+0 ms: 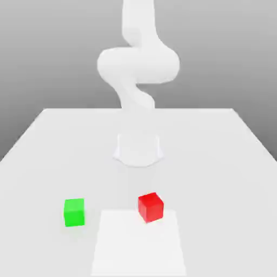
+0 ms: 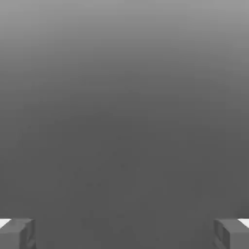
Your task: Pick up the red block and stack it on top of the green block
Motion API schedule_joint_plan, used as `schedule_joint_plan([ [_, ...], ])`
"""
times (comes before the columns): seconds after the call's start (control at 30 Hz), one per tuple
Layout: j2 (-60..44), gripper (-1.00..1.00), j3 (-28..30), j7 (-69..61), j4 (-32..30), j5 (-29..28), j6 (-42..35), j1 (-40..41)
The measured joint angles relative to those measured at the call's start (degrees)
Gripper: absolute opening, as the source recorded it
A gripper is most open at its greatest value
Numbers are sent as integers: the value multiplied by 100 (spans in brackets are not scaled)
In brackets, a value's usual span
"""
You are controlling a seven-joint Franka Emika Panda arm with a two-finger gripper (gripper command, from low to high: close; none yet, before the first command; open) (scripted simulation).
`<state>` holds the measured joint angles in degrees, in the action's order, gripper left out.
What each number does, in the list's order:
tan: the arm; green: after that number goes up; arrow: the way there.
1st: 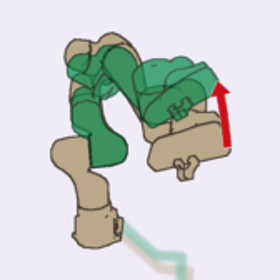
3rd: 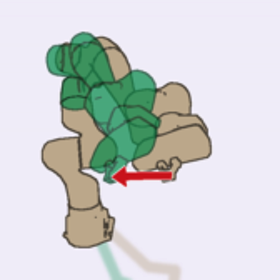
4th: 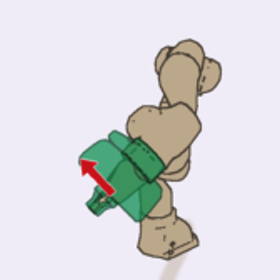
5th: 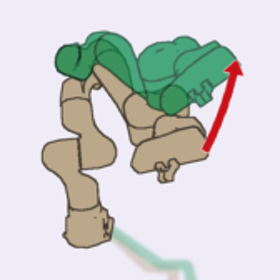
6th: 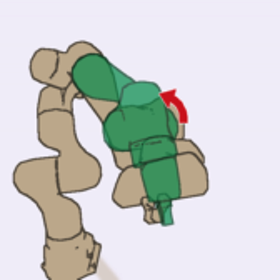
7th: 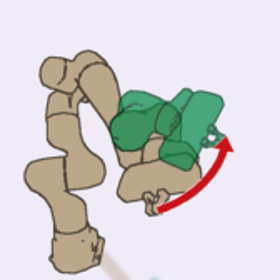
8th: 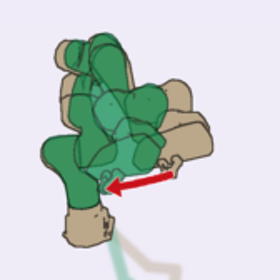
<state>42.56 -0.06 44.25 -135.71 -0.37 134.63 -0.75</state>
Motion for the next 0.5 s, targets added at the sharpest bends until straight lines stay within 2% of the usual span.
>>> schedule_joint_plan([
  [0.5,-2541,0,213,-1363,-2935,-121,2124,-578],
])
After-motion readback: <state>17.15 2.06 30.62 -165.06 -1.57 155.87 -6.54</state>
